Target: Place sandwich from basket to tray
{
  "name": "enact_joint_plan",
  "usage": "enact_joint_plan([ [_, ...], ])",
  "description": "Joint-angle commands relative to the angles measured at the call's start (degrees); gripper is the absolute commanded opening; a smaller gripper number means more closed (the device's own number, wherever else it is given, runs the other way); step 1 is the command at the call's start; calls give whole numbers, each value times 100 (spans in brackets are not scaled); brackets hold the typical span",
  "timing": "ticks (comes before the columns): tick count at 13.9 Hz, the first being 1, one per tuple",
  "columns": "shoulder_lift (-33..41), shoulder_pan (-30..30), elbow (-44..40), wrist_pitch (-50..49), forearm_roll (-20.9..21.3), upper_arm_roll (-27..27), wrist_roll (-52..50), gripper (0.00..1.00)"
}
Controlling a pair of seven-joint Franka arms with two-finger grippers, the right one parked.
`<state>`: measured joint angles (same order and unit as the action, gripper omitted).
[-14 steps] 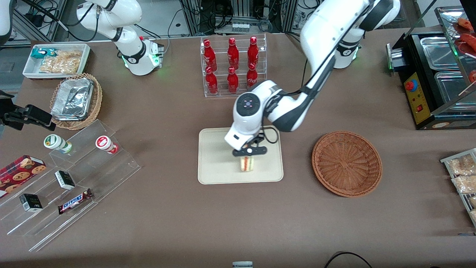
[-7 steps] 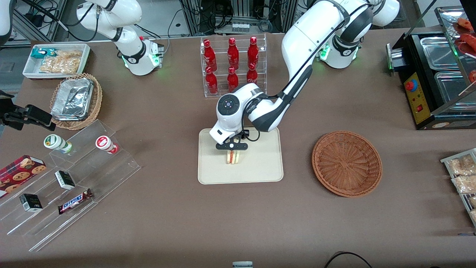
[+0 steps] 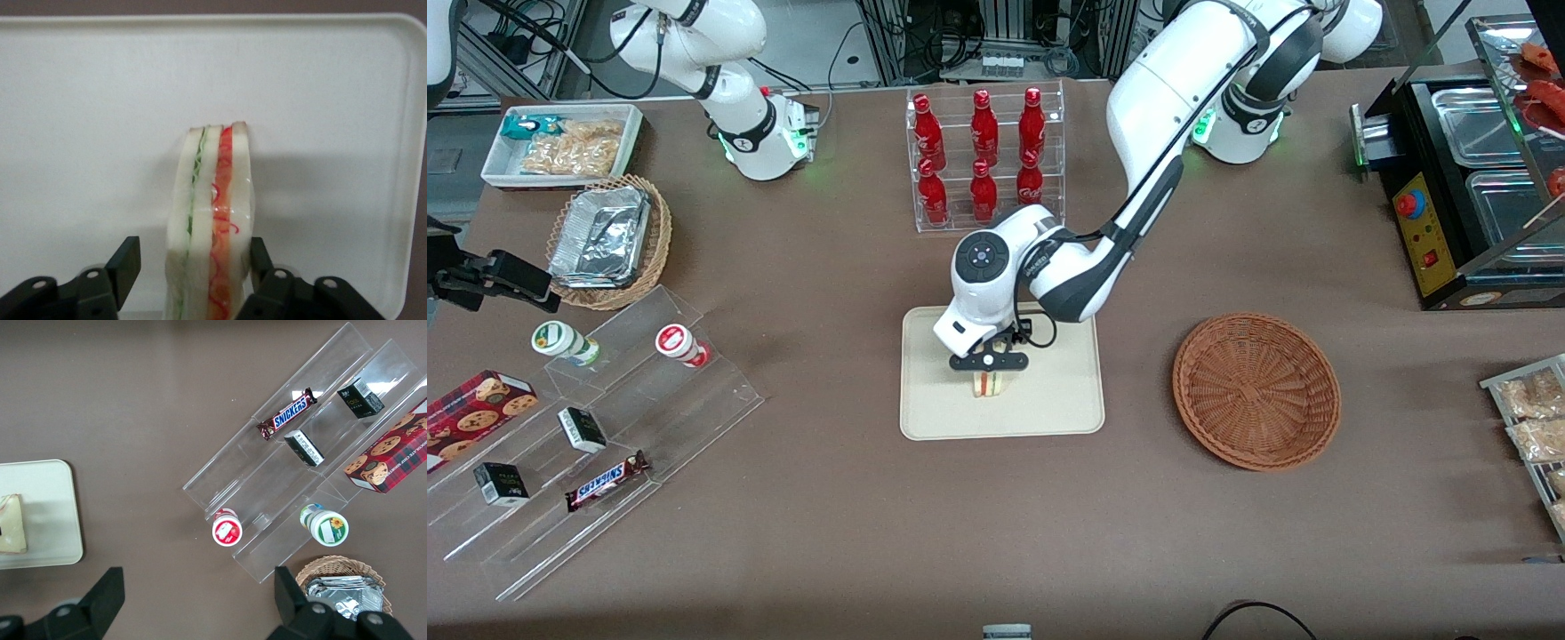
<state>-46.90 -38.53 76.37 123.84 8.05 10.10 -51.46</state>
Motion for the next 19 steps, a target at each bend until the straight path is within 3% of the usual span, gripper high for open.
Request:
enact_joint_plan([
  [1,312,-57,-52,-167,135,-314,22,100],
  [5,1339,213,203,-919,180,-614,206,100],
  [9,2157,1205,203,-2107,-250,-614,1943,100],
  [12,2676,1927,177,-2977,-313,-614,3297,100],
  [19,3713,3106,150,-4305,-585,-623,4988,100],
])
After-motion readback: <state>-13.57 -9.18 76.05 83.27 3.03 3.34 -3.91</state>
